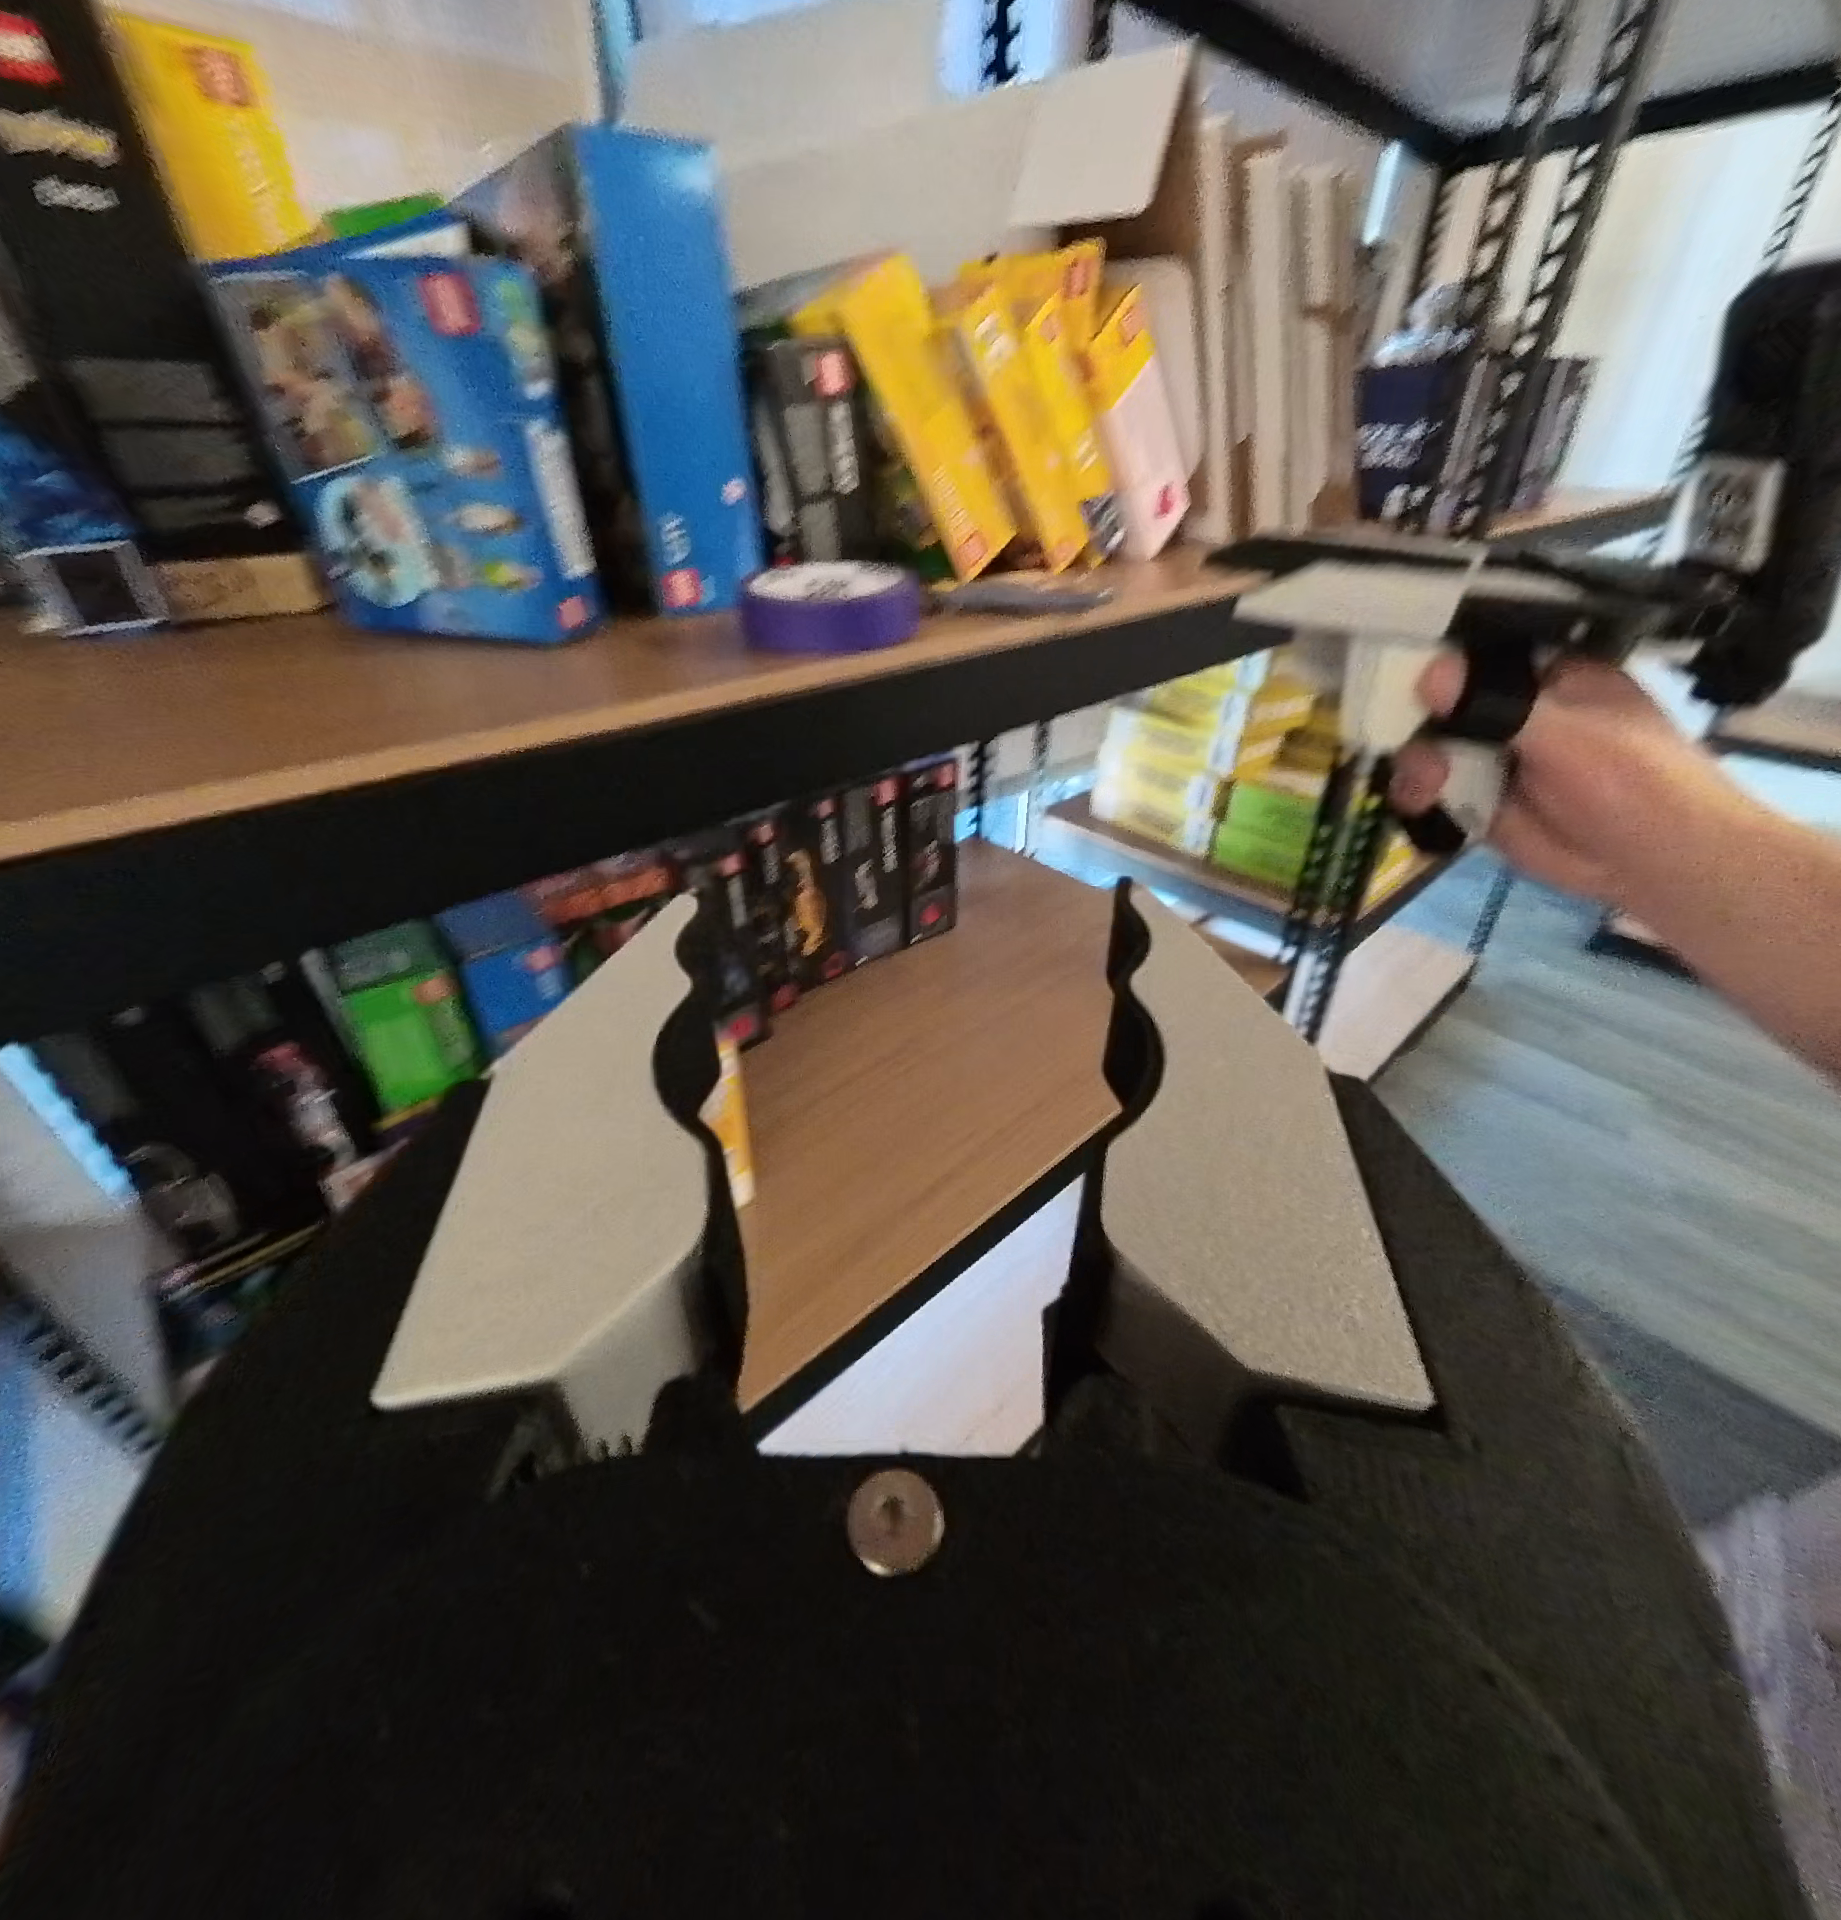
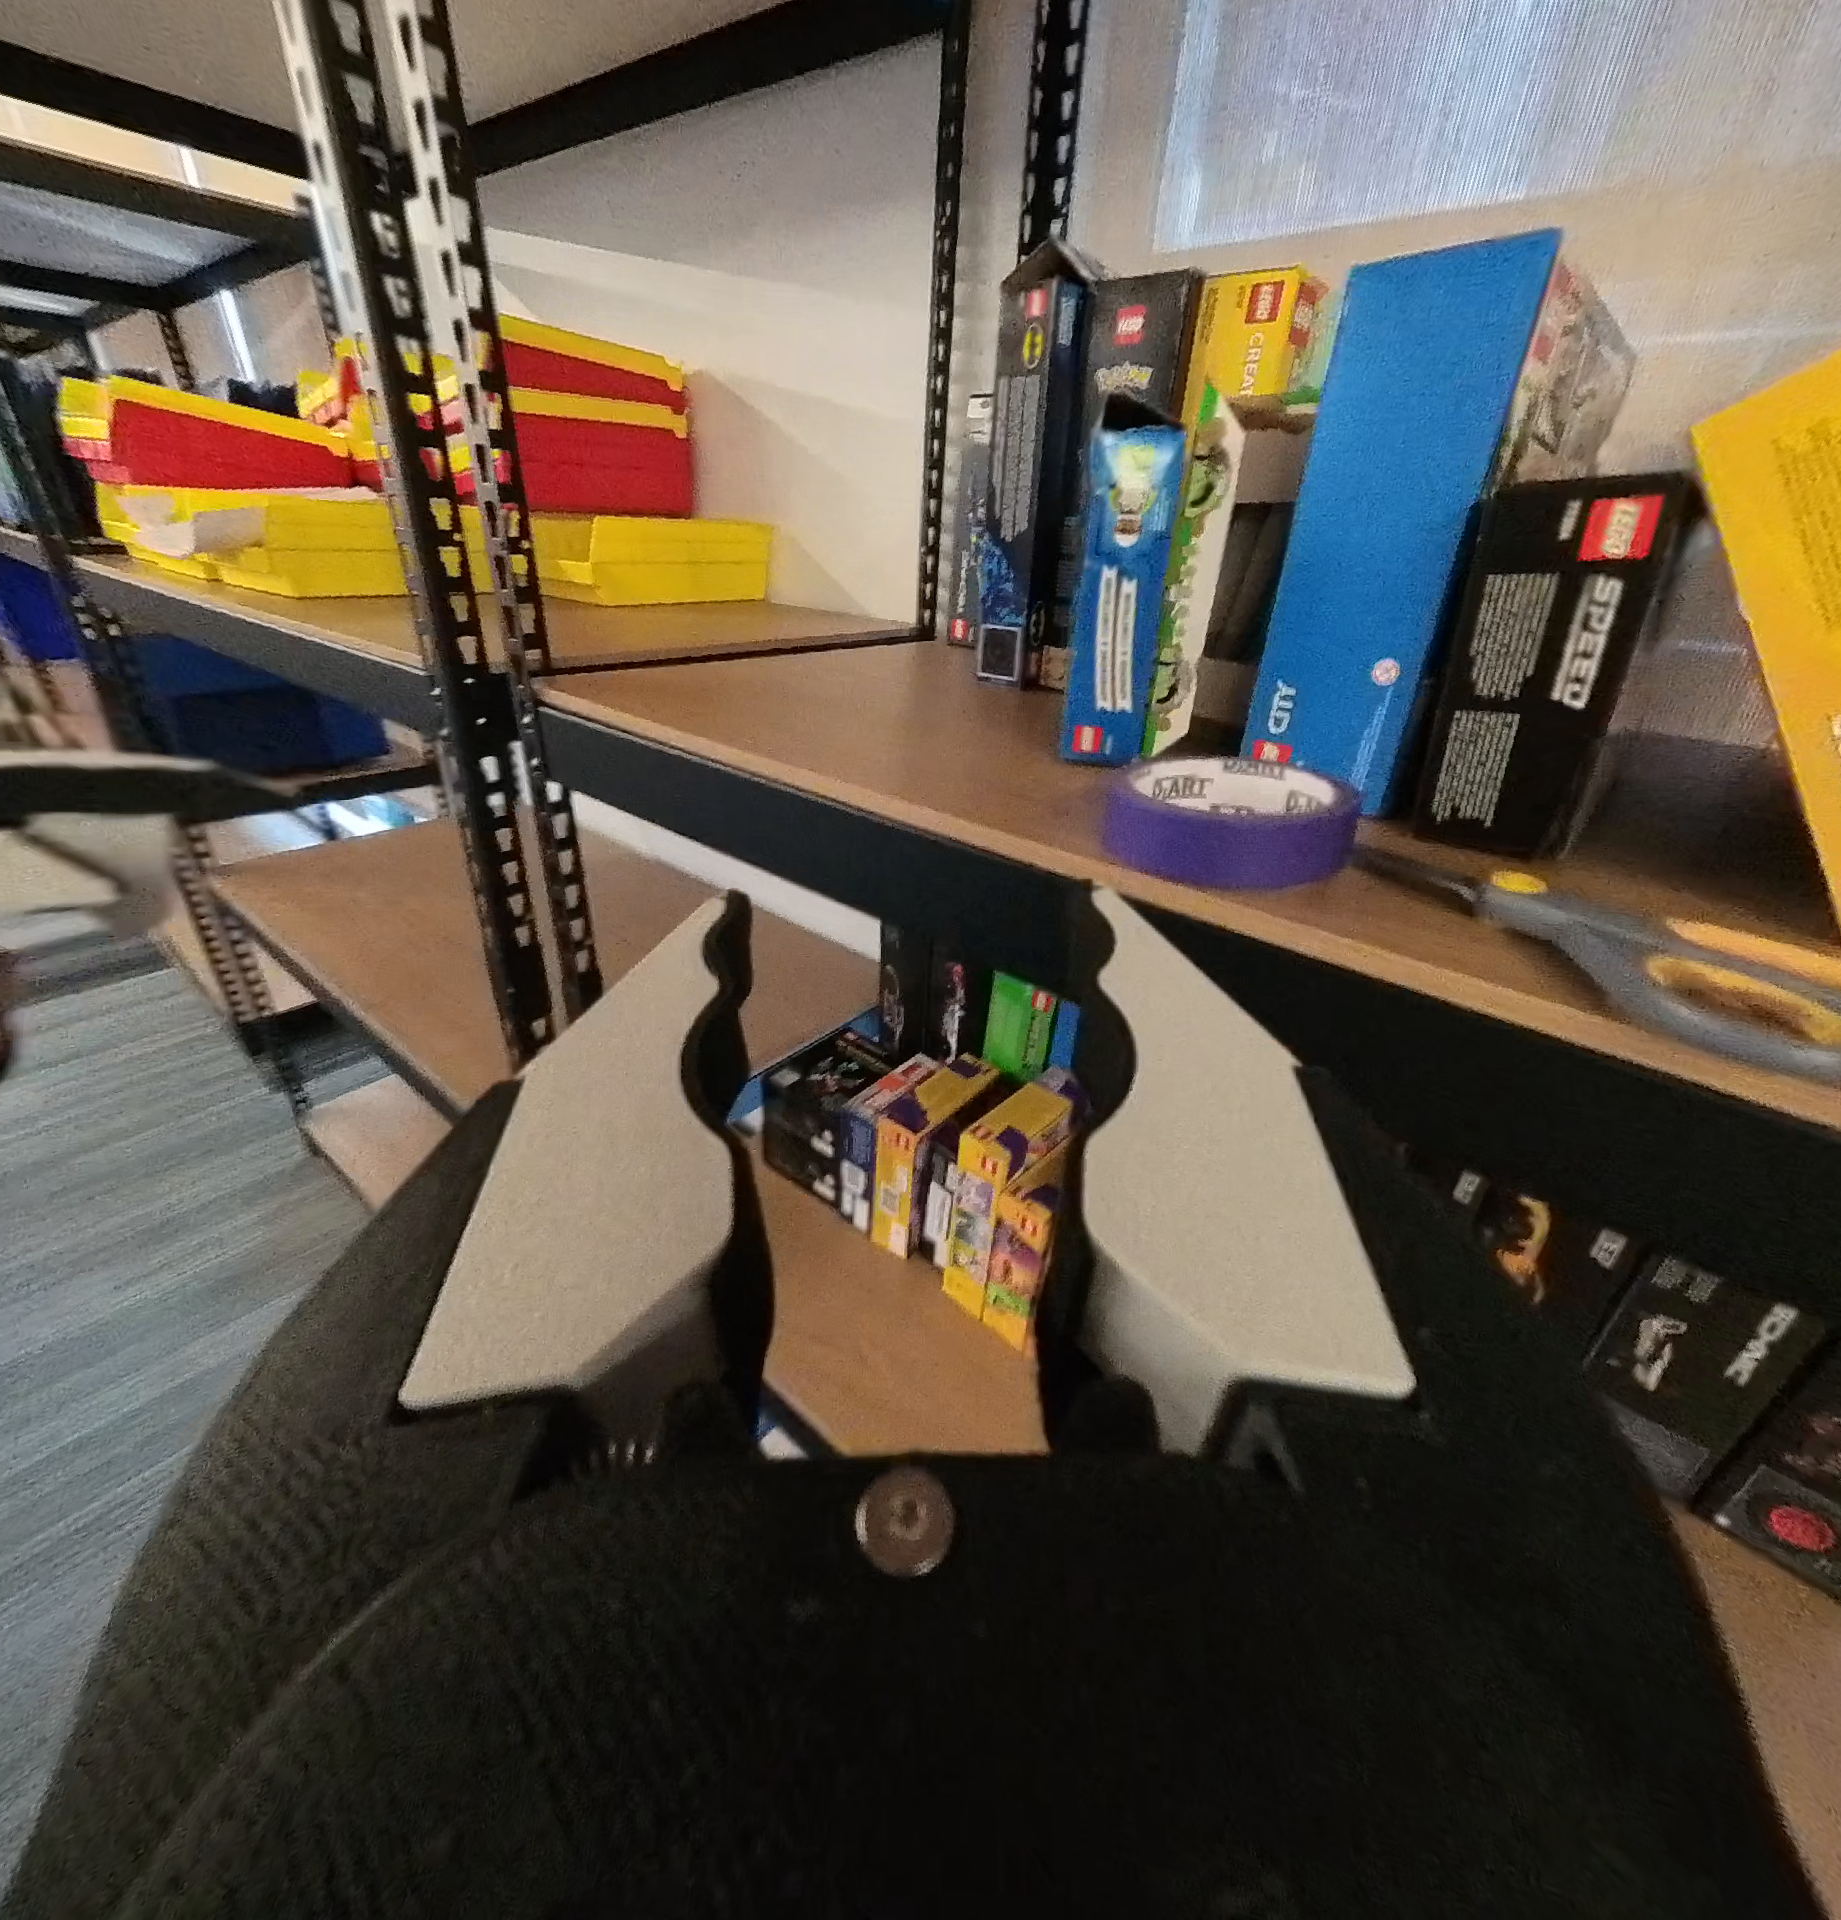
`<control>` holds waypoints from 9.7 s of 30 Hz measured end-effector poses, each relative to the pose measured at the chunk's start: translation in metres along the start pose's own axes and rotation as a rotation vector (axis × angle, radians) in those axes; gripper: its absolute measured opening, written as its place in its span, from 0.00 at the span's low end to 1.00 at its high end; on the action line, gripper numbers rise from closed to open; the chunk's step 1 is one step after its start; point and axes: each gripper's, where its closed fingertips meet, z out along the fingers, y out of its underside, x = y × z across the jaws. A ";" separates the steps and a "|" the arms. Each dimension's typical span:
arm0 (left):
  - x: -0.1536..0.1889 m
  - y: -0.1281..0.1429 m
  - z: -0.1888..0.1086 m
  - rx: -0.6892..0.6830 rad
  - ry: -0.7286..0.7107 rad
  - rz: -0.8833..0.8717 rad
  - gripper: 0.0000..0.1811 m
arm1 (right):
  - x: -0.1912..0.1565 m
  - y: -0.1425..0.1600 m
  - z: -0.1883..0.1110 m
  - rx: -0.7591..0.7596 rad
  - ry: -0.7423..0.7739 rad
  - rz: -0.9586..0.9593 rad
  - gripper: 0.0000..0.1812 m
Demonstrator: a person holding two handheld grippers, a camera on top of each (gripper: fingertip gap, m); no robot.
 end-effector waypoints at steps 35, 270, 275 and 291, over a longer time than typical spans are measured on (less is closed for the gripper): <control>-0.244 0.045 -0.061 -0.135 -0.175 -0.023 0.39 | 0.296 -0.064 0.177 -0.586 0.565 -0.533 0.36; -0.445 -0.114 -0.197 0.472 -0.033 -0.004 0.00 | -0.184 -0.049 0.438 -0.262 0.066 -0.162 0.05; -0.457 -0.100 -0.212 0.528 -0.050 -0.045 0.00 | -0.138 -0.001 0.505 -0.466 0.106 0.041 0.11; -0.507 -0.079 -0.245 0.506 -0.160 -0.094 0.00 | -0.104 0.041 0.496 -0.548 0.309 -0.181 0.14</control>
